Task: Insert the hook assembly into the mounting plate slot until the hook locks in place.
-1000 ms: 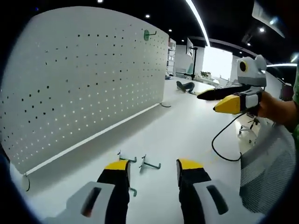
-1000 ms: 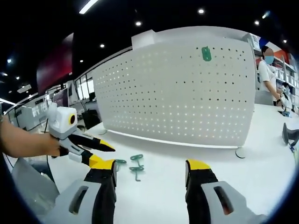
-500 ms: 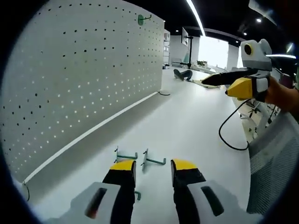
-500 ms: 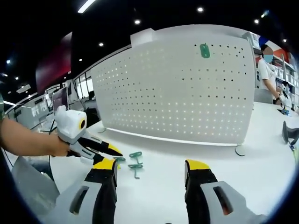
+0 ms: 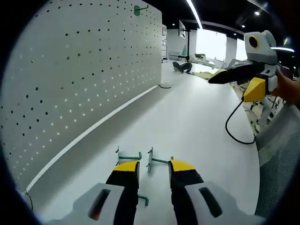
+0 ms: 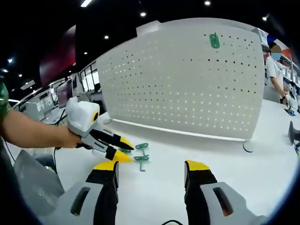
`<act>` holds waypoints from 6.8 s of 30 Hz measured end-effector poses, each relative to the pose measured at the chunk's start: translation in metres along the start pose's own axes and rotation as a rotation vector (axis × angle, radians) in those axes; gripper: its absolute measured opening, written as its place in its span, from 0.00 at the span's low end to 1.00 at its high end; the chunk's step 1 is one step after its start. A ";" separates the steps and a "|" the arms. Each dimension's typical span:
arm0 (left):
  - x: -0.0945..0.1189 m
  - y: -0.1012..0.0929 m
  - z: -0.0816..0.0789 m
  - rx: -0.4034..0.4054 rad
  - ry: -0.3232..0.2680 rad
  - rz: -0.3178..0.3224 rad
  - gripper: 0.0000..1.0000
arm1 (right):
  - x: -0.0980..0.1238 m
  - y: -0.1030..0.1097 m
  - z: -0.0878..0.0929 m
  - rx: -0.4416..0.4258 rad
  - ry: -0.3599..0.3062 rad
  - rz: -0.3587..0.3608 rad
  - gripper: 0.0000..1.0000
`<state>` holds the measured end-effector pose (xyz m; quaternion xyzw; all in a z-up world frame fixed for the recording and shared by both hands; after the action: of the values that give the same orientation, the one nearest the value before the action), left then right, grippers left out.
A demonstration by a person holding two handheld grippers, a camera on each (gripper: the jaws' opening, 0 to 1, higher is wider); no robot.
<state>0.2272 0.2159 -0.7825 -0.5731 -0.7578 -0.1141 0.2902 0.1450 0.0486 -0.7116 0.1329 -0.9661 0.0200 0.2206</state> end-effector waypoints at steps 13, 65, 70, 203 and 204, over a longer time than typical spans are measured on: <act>-0.012 0.004 0.002 -0.054 0.057 0.005 0.14 | -0.002 0.003 0.005 -0.003 0.026 -0.022 0.56; -0.010 0.002 0.009 -0.081 0.135 -0.033 0.08 | -0.003 0.003 0.007 -0.005 0.037 -0.025 0.55; -0.010 0.004 0.011 -0.079 0.140 -0.043 0.03 | -0.002 0.003 0.007 -0.005 0.035 -0.024 0.55; 0.079 -0.089 -0.086 -0.137 -0.310 -0.077 0.02 | 0.038 0.055 -0.061 0.050 -0.174 -0.156 0.02; 0.079 -0.089 -0.086 -0.135 -0.310 -0.075 0.01 | 0.038 0.055 -0.061 0.049 -0.175 -0.156 0.02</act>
<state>0.1570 0.2080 -0.6542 -0.5732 -0.8050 -0.0860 0.1262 0.1231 0.0980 -0.6388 0.2143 -0.9675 0.0145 0.1332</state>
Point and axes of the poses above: the point that each gripper's makers call its tool centre point, and the gripper's own axes: x roughly backward along the fingers, y roughly to its left, z roughly out of its underside, the point moved 6 cm from there along x, roughly backward along the fingers, and after that the axes turned 15 degrees about z, right-handed, at the moved point
